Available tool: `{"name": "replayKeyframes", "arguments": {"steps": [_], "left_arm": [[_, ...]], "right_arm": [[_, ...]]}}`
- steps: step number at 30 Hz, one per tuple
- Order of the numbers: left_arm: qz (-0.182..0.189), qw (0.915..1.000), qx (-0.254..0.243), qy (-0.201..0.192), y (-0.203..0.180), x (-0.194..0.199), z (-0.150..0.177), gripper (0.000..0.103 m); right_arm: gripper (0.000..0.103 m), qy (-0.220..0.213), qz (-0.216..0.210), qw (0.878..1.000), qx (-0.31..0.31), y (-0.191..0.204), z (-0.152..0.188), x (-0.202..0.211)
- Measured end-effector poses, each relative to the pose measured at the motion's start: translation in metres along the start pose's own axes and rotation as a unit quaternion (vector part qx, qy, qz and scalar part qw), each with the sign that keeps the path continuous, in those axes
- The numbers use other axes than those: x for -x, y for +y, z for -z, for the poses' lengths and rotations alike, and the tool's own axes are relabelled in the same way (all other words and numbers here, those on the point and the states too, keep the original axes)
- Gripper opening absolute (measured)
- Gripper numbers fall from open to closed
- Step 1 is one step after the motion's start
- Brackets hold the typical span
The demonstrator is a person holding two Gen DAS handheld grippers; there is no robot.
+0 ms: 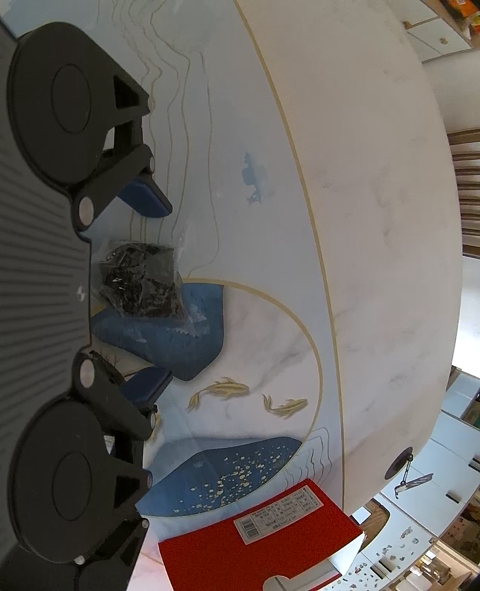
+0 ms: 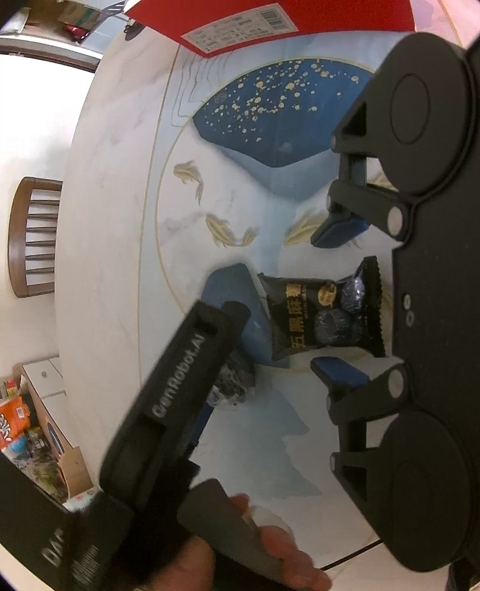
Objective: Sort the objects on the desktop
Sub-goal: 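Grasp the black sesame snack pack with the right tool while the left tool grasps the black plastic bag, then carry the snack pack and black bag up and over the shoebox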
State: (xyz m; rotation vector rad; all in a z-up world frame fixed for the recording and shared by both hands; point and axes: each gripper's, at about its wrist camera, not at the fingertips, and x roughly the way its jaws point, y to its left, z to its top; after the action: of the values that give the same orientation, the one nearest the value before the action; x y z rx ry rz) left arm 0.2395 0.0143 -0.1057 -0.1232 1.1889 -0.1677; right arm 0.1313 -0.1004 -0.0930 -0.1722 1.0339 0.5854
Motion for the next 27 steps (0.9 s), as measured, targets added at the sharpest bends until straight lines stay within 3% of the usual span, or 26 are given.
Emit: {"name": "replayKeyframes", "arguments": {"steps": [3, 5, 7, 11, 18, 27], "left_arm": [[-0.004, 0.9999, -0.011, -0.007, -0.002, 0.002, 0.003, 0.074], [-0.002, 0.9999, -0.014, -0.010, -0.003, 0.004, 0.005, 0.058], [-0.003, 0.9998, -0.018, -0.012, -0.004, 0.006, 0.007, 0.052], [-0.009, 0.9995, -0.025, -0.018, -0.004, 0.007, 0.011, 0.040], [0.000, 0.9996, -0.019, -0.021, -0.002, 0.009, 0.014, 0.036], [0.024, 0.9990, -0.032, -0.022, -0.016, 0.028, 0.028, 0.034]], "right_arm": [[0.061, -0.003, 0.004, 1.000, -0.002, 0.002, -0.001, -0.001], [0.050, -0.006, 0.008, 1.000, -0.002, 0.004, -0.002, -0.001], [0.038, -0.007, 0.007, 1.000, 0.001, -0.001, 0.000, 0.002], [0.036, -0.008, 0.013, 1.000, 0.005, -0.015, 0.000, 0.004], [0.034, -0.010, 0.021, 1.000, -0.013, -0.024, 0.001, -0.005], [0.034, -0.023, 0.031, 0.998, -0.042, -0.037, 0.007, 0.034]]}}
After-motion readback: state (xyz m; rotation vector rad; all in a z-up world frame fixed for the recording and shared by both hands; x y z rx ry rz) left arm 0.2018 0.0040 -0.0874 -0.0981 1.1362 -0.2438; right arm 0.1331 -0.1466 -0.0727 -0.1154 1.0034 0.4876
